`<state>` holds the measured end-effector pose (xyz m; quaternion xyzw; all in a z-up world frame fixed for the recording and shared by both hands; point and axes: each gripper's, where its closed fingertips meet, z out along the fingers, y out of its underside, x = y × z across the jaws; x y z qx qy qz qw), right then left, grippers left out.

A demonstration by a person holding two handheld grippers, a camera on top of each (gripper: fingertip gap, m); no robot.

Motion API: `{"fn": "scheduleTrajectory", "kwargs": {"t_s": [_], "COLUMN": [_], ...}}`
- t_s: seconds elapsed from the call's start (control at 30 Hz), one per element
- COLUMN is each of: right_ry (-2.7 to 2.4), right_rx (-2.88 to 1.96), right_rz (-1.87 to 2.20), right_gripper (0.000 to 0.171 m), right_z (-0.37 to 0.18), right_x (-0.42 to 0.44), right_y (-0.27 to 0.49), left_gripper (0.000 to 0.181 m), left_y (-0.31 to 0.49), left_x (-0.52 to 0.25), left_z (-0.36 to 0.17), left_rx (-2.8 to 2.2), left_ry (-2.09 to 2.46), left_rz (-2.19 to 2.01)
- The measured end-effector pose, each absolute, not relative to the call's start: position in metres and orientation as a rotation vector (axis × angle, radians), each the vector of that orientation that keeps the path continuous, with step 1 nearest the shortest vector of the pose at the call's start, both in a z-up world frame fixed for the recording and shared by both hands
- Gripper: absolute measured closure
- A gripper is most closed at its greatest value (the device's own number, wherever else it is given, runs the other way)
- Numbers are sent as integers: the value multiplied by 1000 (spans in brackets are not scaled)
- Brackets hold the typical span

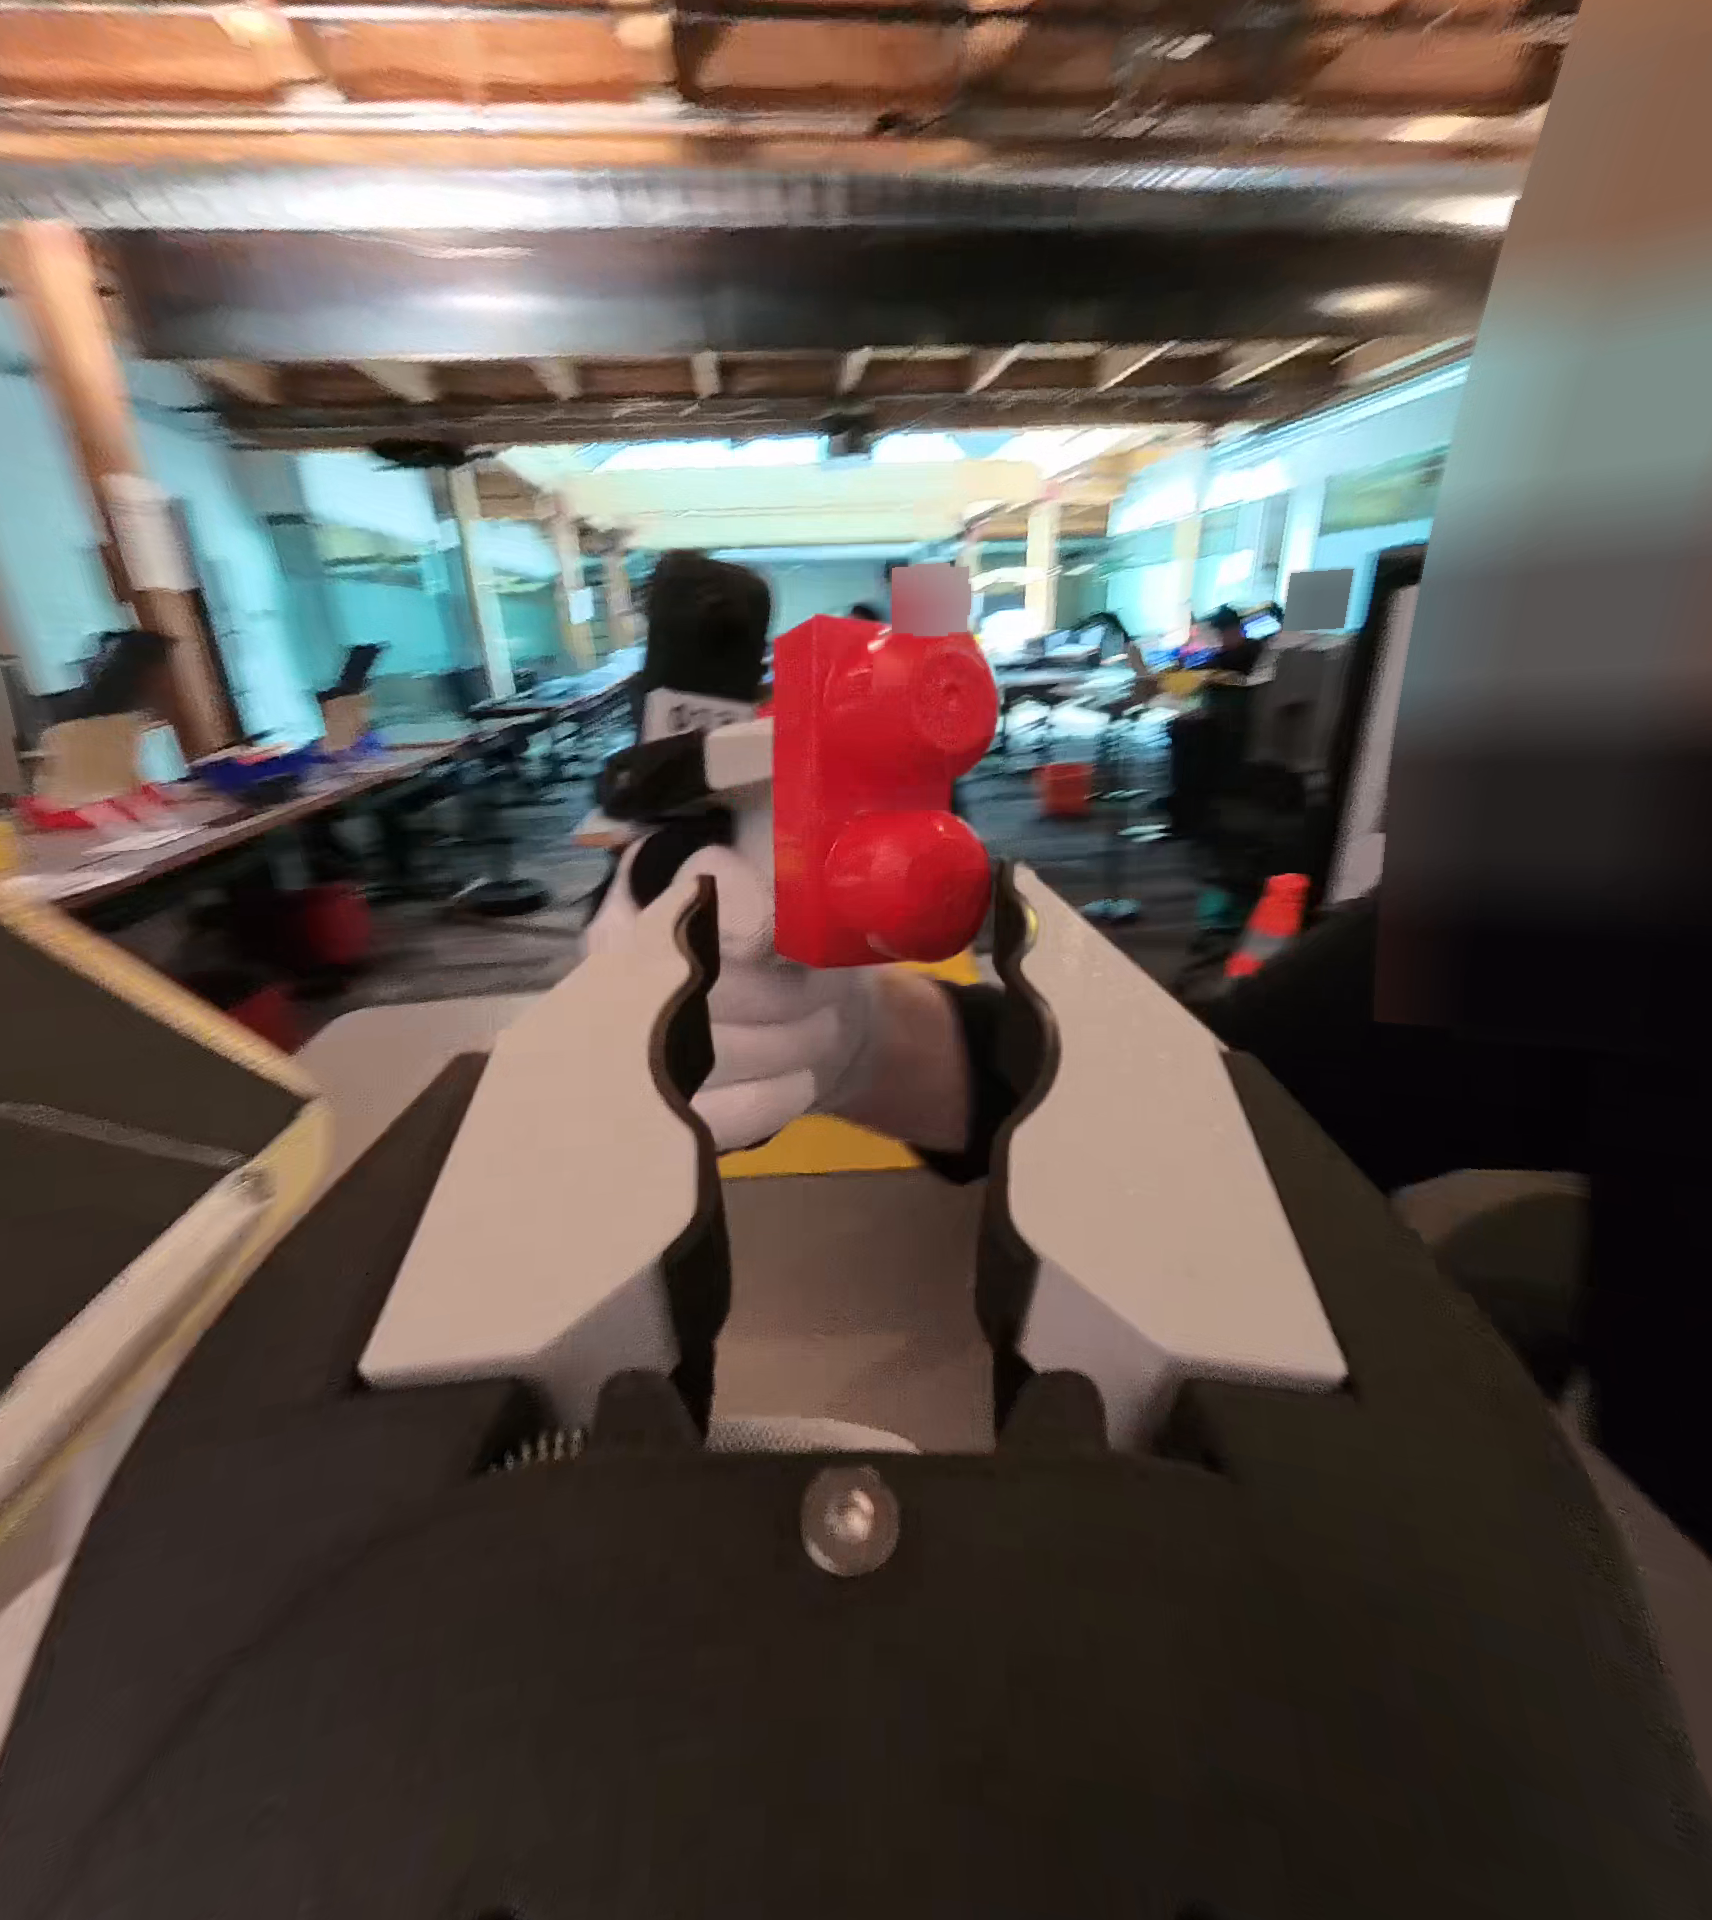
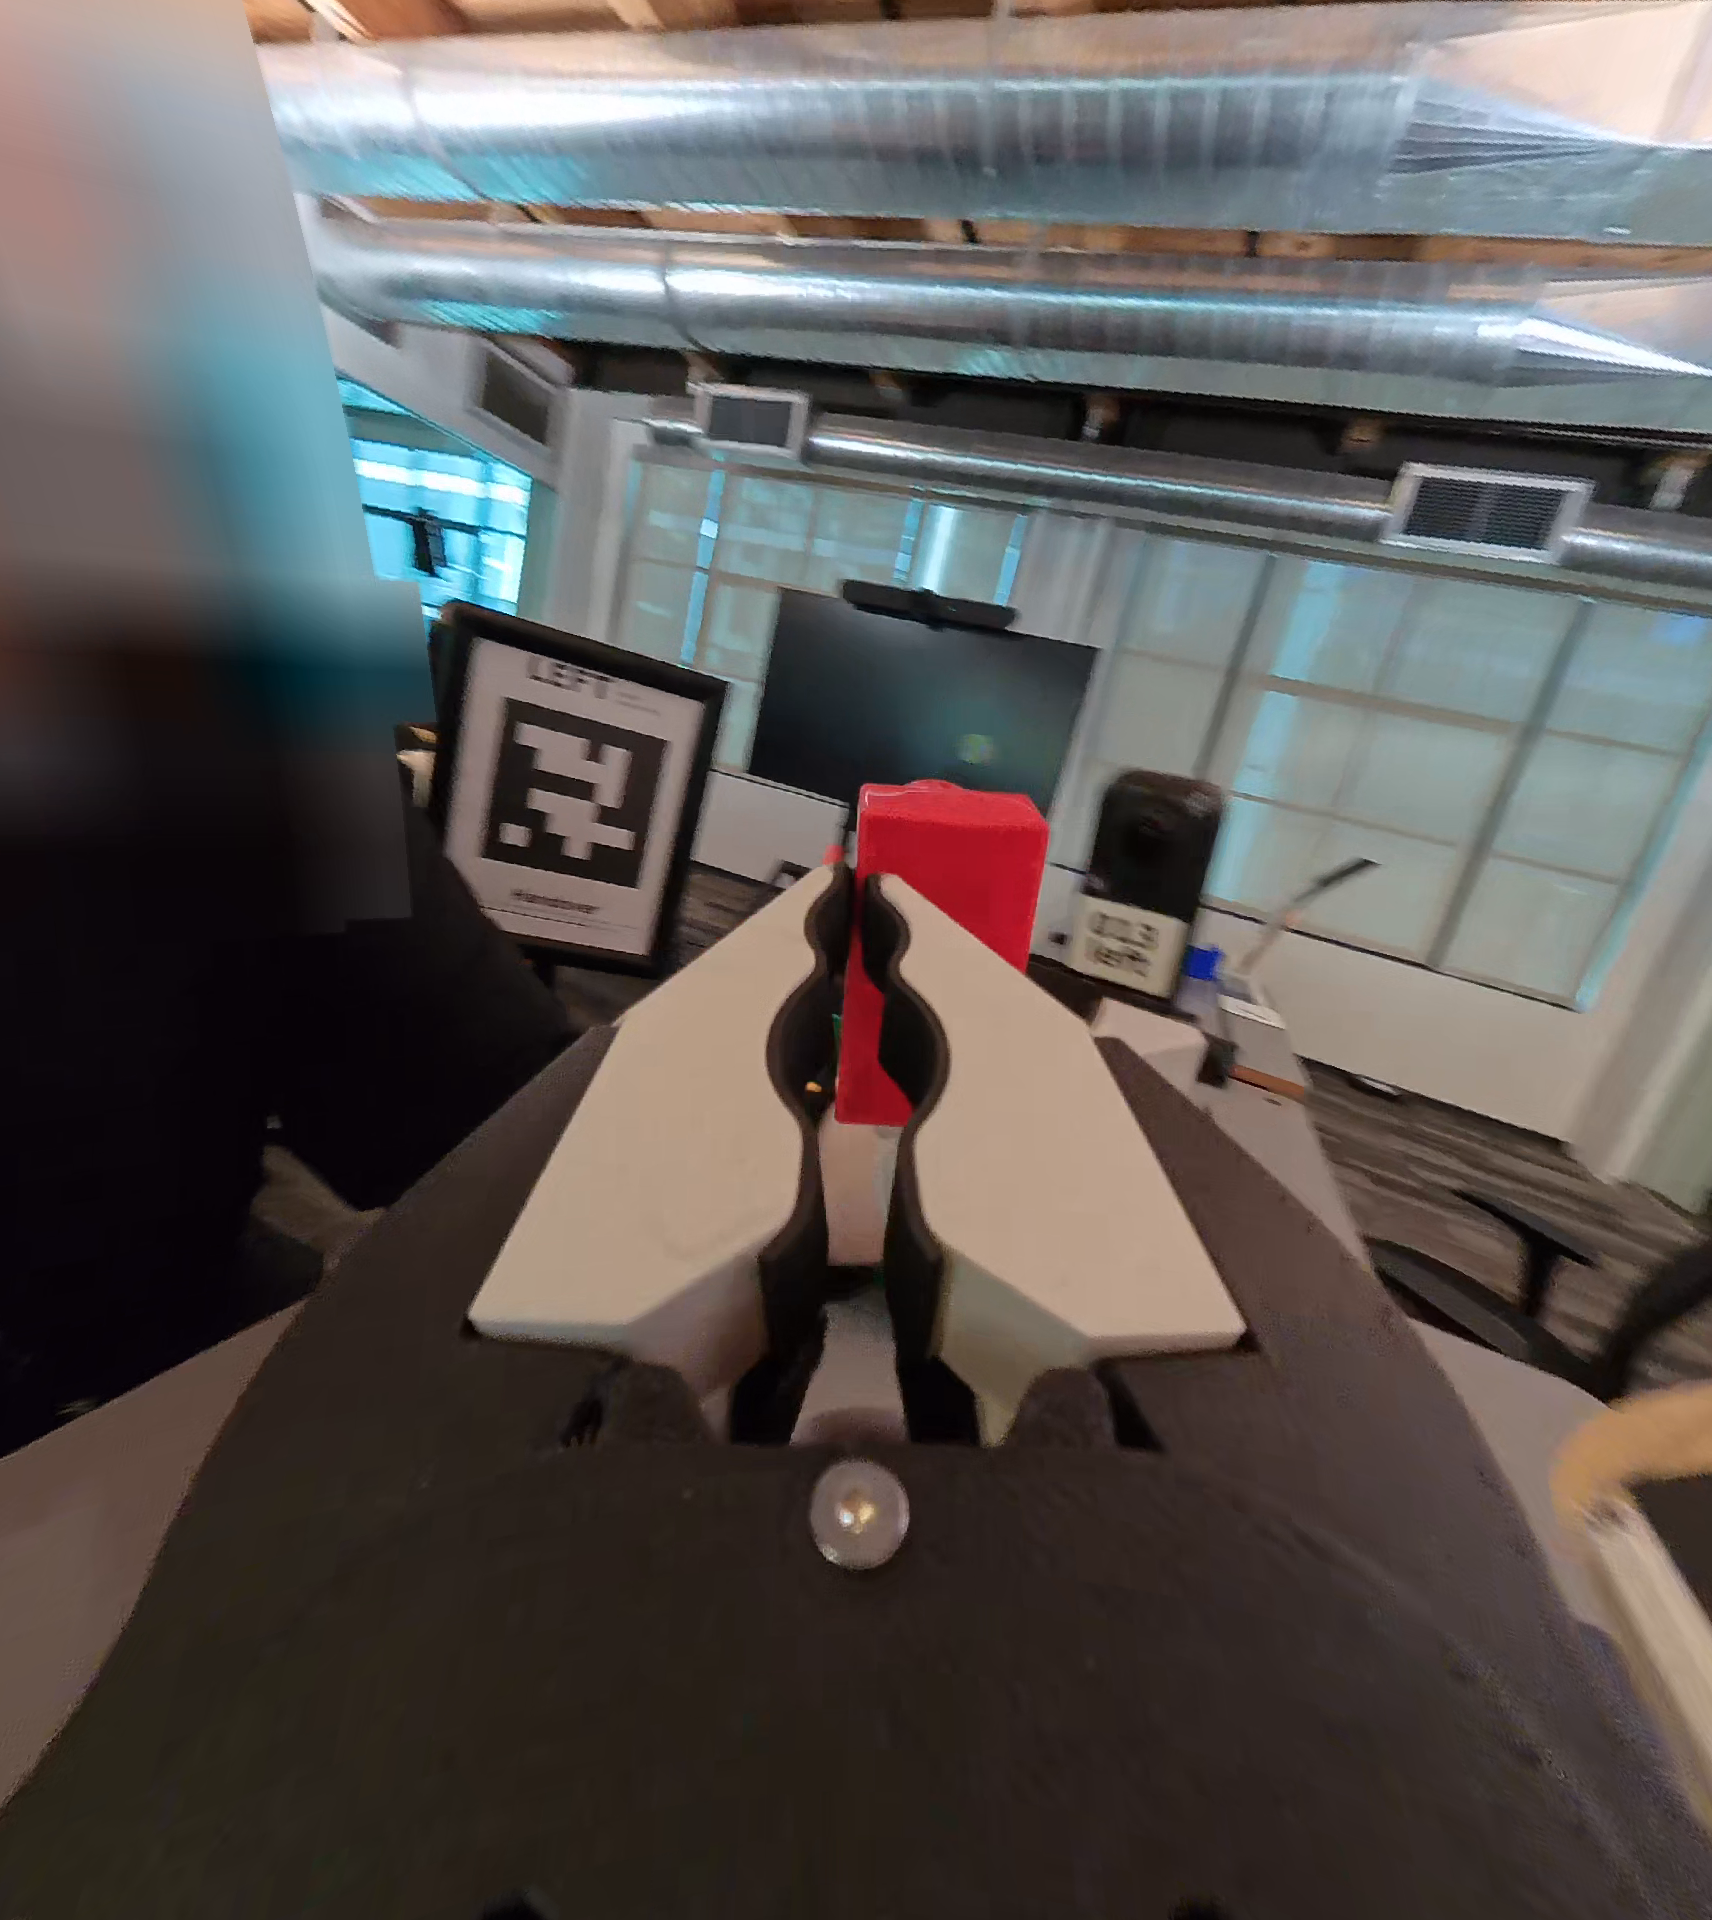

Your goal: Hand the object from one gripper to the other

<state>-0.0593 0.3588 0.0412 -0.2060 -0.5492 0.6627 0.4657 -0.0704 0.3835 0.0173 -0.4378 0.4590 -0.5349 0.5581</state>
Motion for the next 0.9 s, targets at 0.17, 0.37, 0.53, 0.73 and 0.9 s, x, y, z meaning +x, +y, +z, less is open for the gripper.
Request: {"fn": "scheduleTrajectory", "kwargs": {"t_s": [0.17,0.37,0.53,0.73,0.9], "right_ry": [-1504,-1571,-1591,-1360,-1185], "right_rx": [-385,-326,-320,-438,-593], "right_rz": [1770,1813,1851,1749,1393], "right_gripper": [171,171,171,133,94], "right_z": [29,22,21,39,51], "right_x": [-50,-48,-44,-54,-66], "right_y": [326,312,310,344,387], "left_gripper": [131,134,135,136,136], "left_y": [345,315,310,333,371], "left_x": [-67,-44,-40,-43,-57], "left_z": [16,-5,-8,3,20], "left_rx": [-878,-865,-833,-857,-951], "left_ry": [1186,1375,1397,1286,1113], "left_rz": [-1584,-1655,-1660,-1517,-1291]}}
